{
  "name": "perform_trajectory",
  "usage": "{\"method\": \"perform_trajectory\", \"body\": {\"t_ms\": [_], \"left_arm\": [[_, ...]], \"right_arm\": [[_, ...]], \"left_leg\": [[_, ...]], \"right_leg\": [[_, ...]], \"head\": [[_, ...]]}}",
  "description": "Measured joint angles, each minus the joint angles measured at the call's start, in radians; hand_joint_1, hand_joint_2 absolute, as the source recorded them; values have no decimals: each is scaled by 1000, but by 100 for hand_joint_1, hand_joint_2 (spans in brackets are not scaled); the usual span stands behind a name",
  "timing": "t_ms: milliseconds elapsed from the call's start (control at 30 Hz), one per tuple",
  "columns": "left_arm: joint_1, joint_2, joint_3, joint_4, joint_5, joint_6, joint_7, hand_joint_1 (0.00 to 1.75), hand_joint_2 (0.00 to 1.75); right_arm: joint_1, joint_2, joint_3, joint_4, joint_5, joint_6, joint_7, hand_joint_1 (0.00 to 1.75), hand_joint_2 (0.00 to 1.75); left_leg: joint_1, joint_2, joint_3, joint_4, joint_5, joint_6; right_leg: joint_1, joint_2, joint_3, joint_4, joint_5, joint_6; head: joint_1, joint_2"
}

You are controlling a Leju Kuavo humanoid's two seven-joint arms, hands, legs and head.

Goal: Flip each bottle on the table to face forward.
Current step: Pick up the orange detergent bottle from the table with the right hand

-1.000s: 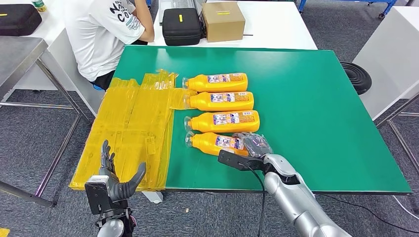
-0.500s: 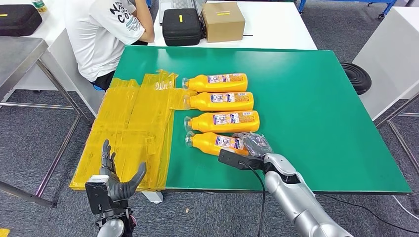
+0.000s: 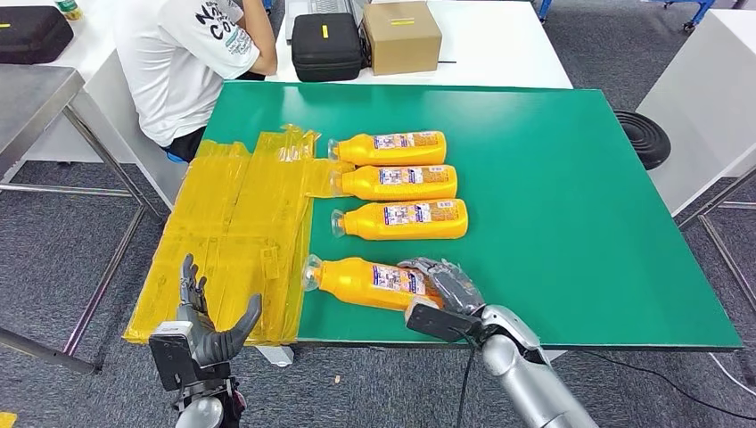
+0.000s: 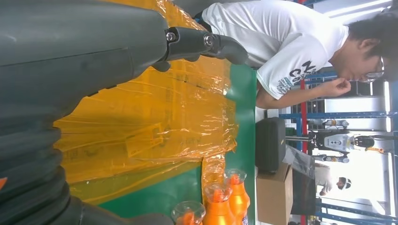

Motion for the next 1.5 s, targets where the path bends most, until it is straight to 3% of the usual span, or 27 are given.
{"method": "perform_trajectory", "body": {"t_ms": [633,867,1100,1300,1500], "left_arm": [[12,11,3,-28,49,-17,1,0,175],[7,33,5,-57,250,-295,73,0,175],[-14,50,1,-56,295,-414,118,0,175],[-105,57,-44,25,366,-649,214,0,175],[-174,57,-80,127,405,-731,242,0,175]], "right_arm": [[26,59,-60,-77,-35,-47,-52,175,175],[43,98,-85,-96,-43,-92,-81,175,175],[42,131,-103,-100,-41,-126,-100,175,175],[29,196,-92,-58,-17,-217,-158,175,175],[29,247,-59,-21,-22,-286,-183,175,175]], "left_leg": [[0,0,-3,0,0,0],[0,0,-3,0,0,0],[0,0,-4,0,0,0],[0,0,-4,0,1,0],[0,0,-4,0,1,0]], "right_leg": [[0,0,-3,0,0,0],[0,0,-4,0,0,0],[0,0,-4,0,0,0],[0,0,-4,0,0,0],[0,0,-5,0,0,0]], "head": [[0,0],[0,0],[0,0],[0,0],[0,0]]}}
